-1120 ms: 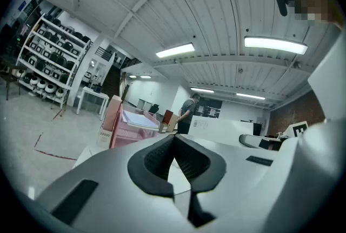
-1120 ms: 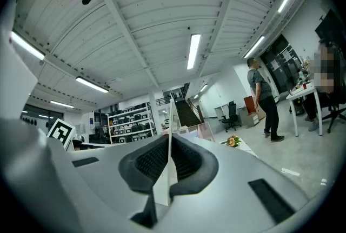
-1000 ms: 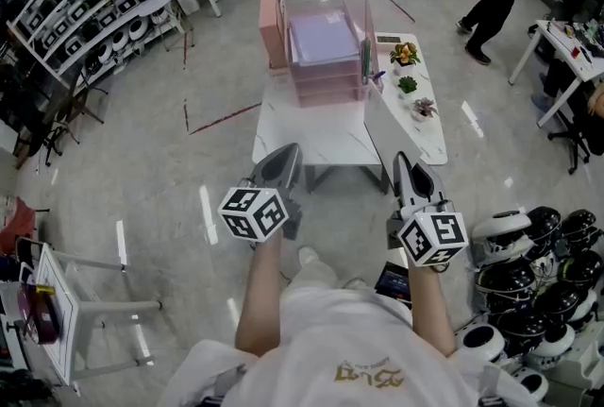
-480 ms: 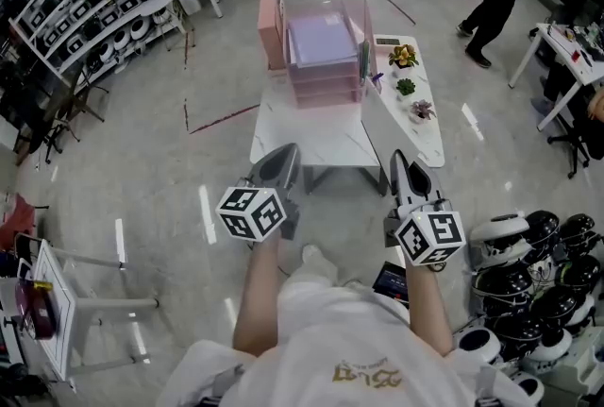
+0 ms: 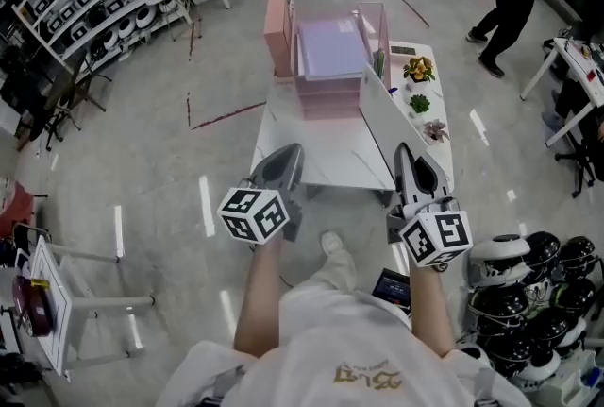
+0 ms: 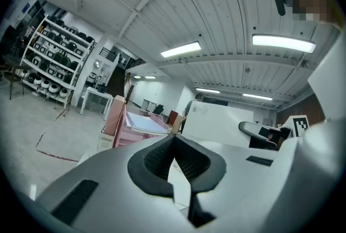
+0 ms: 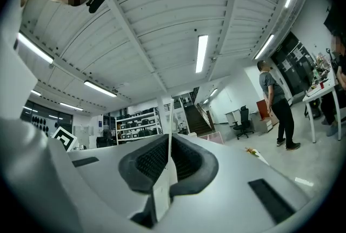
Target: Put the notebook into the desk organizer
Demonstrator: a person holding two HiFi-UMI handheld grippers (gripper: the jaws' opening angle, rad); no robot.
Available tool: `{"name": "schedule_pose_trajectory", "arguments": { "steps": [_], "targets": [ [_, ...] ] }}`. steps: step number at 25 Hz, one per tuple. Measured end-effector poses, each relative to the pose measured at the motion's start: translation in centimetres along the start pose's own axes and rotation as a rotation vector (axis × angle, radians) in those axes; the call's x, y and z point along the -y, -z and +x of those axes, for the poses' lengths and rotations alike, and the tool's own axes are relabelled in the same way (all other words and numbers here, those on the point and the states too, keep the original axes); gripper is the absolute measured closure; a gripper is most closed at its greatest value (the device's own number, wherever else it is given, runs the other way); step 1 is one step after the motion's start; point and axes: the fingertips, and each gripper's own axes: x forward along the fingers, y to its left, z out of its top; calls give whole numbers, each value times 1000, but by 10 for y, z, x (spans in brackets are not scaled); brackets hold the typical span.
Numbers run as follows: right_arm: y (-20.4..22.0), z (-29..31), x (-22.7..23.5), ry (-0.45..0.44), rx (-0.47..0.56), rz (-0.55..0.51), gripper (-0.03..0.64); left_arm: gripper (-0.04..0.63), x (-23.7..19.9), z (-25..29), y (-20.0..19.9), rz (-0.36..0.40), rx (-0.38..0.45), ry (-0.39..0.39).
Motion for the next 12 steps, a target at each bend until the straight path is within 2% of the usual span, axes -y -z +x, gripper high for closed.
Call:
{"name": "schedule_pose_trajectory", "arguments": {
  "steps": [4, 12],
  "targets": [
    [3, 54, 21, -16, -24, -19, 597, 578, -28, 50, -11, -20, 1, -6],
    [-2, 154, 59, -17, -22, -61, 597, 578, -73, 140, -41, -9, -16, 11]
  ]
}}
